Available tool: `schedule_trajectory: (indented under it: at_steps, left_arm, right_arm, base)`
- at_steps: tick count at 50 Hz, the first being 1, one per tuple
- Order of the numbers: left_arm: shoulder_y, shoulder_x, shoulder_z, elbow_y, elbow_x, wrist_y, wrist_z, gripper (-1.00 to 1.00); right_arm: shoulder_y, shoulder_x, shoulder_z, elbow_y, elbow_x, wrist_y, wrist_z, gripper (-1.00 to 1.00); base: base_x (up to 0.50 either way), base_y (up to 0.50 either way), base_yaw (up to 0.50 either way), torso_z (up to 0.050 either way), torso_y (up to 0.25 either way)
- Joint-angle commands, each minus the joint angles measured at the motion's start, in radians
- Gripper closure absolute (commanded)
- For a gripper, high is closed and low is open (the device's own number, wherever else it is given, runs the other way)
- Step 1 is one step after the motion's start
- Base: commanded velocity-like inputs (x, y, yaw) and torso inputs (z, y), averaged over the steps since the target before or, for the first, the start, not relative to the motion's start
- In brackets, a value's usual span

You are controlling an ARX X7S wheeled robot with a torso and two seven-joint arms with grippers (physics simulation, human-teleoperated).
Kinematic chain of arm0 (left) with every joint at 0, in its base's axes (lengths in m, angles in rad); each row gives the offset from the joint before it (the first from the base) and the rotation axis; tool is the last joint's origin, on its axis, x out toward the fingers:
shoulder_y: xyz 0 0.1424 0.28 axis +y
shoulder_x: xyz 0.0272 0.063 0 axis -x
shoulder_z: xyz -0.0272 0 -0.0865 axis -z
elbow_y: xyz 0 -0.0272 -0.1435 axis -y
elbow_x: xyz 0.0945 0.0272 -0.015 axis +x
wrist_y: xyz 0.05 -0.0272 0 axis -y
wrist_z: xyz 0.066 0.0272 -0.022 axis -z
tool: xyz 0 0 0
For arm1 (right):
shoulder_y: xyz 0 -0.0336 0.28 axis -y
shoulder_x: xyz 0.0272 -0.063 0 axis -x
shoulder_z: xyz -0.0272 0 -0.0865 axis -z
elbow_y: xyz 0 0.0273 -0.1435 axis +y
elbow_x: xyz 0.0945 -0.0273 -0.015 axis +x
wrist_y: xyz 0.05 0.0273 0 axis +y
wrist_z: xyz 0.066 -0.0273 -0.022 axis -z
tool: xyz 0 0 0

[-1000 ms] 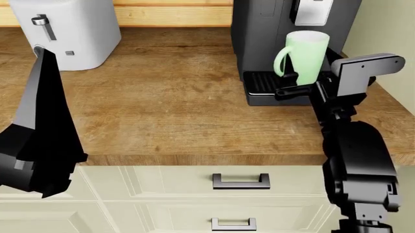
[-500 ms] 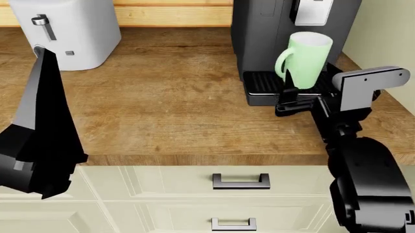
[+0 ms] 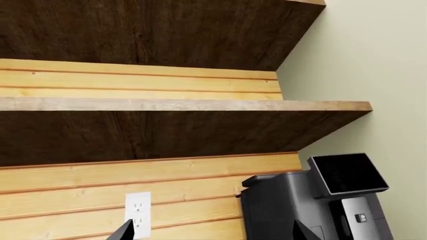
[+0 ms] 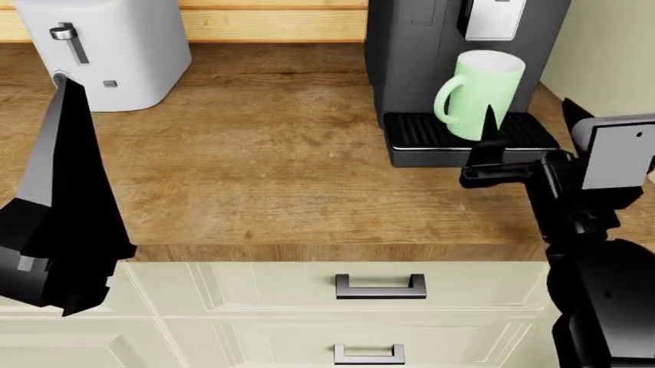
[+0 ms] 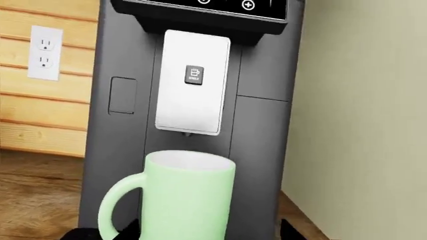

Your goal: Pick the mug from the cabinet, place it under the coffee machine dispenser, and press the start button.

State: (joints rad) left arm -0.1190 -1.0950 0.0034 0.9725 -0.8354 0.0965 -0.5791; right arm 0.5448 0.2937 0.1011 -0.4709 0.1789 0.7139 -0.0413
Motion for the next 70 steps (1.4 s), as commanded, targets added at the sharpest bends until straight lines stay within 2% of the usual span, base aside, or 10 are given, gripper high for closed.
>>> schedule_trajectory:
  at_steps: [1, 7, 23, 46, 59, 60, 70]
  left_arm:
    - [0.004, -0.001, 0.002, -0.001, 0.003, 0.006, -0.001, -1.00]
    - [0.013, -0.005, -0.006, 0.000, 0.000, 0.015, -0.003, -1.00]
    - [-0.011, -0.010, 0.001, 0.002, -0.031, 0.023, -0.006, -1.00]
    - [0.009, -0.011, -0.042, -0.002, -0.051, 0.067, -0.021, -1.00]
    - [0.000, -0.017, -0.041, -0.001, -0.046, 0.064, -0.028, -1.00]
    - [0.003, -0.018, -0.038, 0.002, -0.046, 0.063, -0.026, -1.00]
    - [0.016, -0.018, -0.035, 0.008, -0.036, 0.064, -0.028, -1.00]
  right_arm:
    - [-0.022, 0.004, 0.045, -0.224, 0.033, 0.136, 0.043, -1.00]
    - [0.020, 0.019, 0.024, -0.284, 0.054, 0.183, 0.031, -1.00]
    - [0.195, 0.061, -0.054, -0.255, 0.061, 0.233, 0.004, -1.00]
    - [0.278, 0.093, -0.076, -0.234, 0.102, 0.365, -0.017, -1.00]
    - [0.269, 0.096, -0.084, -0.186, 0.102, 0.347, -0.021, -1.00]
    - [0.266, 0.100, -0.092, -0.175, 0.098, 0.337, -0.024, 1.00]
    - [0.259, 0.113, -0.144, -0.029, 0.060, 0.224, -0.042, 1.00]
  base:
    - [0.00, 0.00, 0.00, 0.000, 0.000]
    - [0.00, 0.00, 0.00, 0.000, 0.000]
    - [0.00, 0.00, 0.00, 0.000, 0.000]
    - [0.00, 0.00, 0.00, 0.048, 0.025]
    - [0.00, 0.00, 0.00, 0.048, 0.025]
    - [0.00, 0.00, 0.00, 0.048, 0.027]
    - [0.00, 0.00, 0.00, 0.000, 0.000]
